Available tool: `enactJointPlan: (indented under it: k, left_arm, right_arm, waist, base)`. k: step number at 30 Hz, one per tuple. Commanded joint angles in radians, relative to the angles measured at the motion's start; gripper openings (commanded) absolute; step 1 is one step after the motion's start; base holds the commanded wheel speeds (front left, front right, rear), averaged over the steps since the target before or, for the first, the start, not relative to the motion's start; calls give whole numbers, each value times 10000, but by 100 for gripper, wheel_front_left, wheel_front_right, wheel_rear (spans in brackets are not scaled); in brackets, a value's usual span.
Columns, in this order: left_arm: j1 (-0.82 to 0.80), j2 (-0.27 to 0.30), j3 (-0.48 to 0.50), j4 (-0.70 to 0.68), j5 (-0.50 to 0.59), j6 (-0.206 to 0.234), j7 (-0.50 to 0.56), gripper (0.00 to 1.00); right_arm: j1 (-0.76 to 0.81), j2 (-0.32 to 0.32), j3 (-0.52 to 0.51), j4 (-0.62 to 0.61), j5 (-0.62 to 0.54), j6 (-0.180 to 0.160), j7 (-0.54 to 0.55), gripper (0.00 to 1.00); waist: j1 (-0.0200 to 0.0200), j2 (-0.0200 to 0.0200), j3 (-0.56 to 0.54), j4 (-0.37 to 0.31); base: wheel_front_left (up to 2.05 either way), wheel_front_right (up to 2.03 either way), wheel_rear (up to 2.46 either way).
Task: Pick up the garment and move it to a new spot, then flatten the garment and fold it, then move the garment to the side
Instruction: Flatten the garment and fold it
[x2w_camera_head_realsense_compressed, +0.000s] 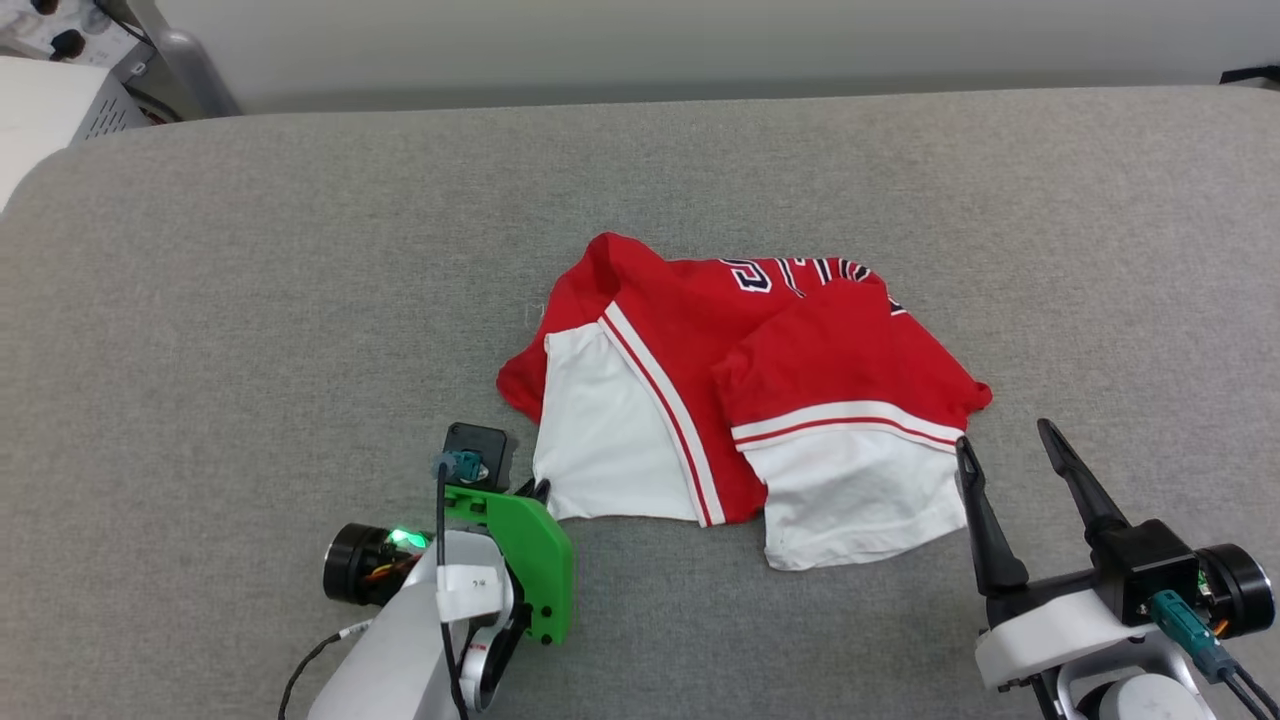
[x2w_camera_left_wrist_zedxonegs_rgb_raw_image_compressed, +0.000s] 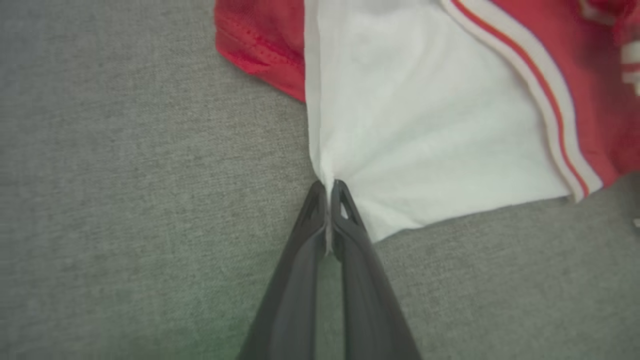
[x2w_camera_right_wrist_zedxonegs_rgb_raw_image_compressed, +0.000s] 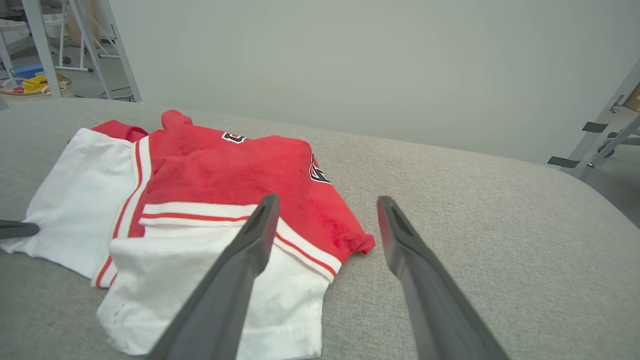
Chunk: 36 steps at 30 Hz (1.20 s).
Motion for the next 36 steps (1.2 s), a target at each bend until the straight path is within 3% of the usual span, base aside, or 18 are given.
enactJointPlan:
  k: [1, 6, 16, 17, 18, 29, 32, 36]
  left_arm:
    - [218, 131, 134, 122, -106, 45, -170, 0]
    - [475, 405, 732, -417, -447, 224, -805, 0]
    - [1561, 1191, 1303, -1133, -843, 364, -854, 0]
    - [1623, 1228, 1266, -1051, -796, 360, -914, 40]
    - [1650, 1232, 1257, -992, -763, 376, -1017, 100]
    - [1740, 1085, 1049, -1233, -452, -173, -3502, 100]
    - [1911, 1074, 997, -1438, -362, -206, -4023, 100]
    - [2041, 1033, 936, -1654, -300, -137, -4290, 100]
  right_arm:
    - [-89, -33, 1, 56, -5, -7, -92, 100]
    - [92, -42, -6, 228, -13, -7, -92, 100]
    - [284, -38, -12, 624, -17, -7, -92, 100]
    - [281, -45, 2, 686, -8, -7, -92, 100]
    - [275, -55, 7, 729, -8, -7, -92, 100]
    - [612, -589, 300, 537, 357, -7, 365, 100]
    - [902, -1129, 1032, 134, 986, -7, 1313, 100]
    - [1272, -2377, 2330, -512, 2276, -7, 3595, 100]
  waist:
    - [0, 0, -211, 213]
    - [0, 0, -639, 626]
    - [0, 0, -981, 1101]
    - [0, 0, -988, 1117]
    - [0, 0, -991, 1129]
    - [0, 0, -1360, 1379]
    - [0, 0, -1459, 1465]
    - [0, 0, -1472, 1657]
  base:
    - [0, 0, 0]
    - [0, 0, 0]
    - [0, 0, 0]
    - [0, 0, 0]
    - [0, 0, 0]
    - [0, 0, 0]
    - [0, 0, 0]
    - [0, 0, 0]
